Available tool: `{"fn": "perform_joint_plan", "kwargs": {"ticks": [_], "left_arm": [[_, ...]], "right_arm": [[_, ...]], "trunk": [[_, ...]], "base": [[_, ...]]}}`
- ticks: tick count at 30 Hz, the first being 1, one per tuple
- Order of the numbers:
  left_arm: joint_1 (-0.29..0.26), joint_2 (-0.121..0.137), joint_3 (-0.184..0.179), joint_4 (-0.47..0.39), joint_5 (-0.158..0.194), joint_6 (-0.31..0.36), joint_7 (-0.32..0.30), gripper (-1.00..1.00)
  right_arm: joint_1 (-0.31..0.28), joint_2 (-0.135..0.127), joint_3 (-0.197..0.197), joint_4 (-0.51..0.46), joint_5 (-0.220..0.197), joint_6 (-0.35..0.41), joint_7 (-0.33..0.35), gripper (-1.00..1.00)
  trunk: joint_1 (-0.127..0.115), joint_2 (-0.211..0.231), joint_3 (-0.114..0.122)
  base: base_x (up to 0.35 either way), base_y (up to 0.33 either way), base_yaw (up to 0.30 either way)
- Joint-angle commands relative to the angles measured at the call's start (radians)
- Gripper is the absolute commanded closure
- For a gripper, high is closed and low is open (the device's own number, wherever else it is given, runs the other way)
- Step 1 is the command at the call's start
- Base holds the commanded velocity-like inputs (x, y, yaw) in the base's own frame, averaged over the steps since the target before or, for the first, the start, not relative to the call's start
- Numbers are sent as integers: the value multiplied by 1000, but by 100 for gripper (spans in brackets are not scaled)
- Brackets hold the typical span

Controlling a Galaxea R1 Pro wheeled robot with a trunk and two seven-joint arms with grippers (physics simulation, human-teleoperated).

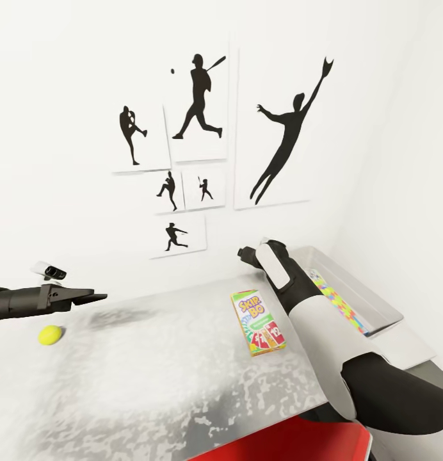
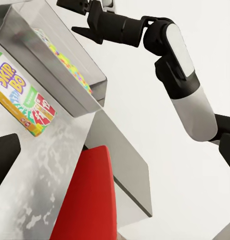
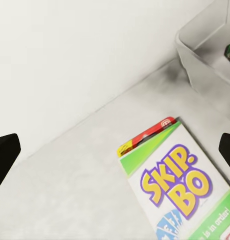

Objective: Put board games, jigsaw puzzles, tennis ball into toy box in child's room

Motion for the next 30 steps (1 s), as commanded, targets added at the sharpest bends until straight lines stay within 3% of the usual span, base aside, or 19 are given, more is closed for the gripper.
{"fn": "perform_joint_plan", "kwargs": {"ticks": [1, 30], "left_arm": [[-1, 1, -3, 0, 1, 11, -5, -100], [-1, 6, 3, 0, 1, 11, -5, -100]], "right_arm": [[-1, 0, 2, -1, -7, 2, -8, -100], [-7, 0, 0, 7, -9, 3, -8, -100]], "trunk": [[1, -2, -2], [1, -2, -2]], "base": [[0, 15, 0], [0, 8, 0]]}}
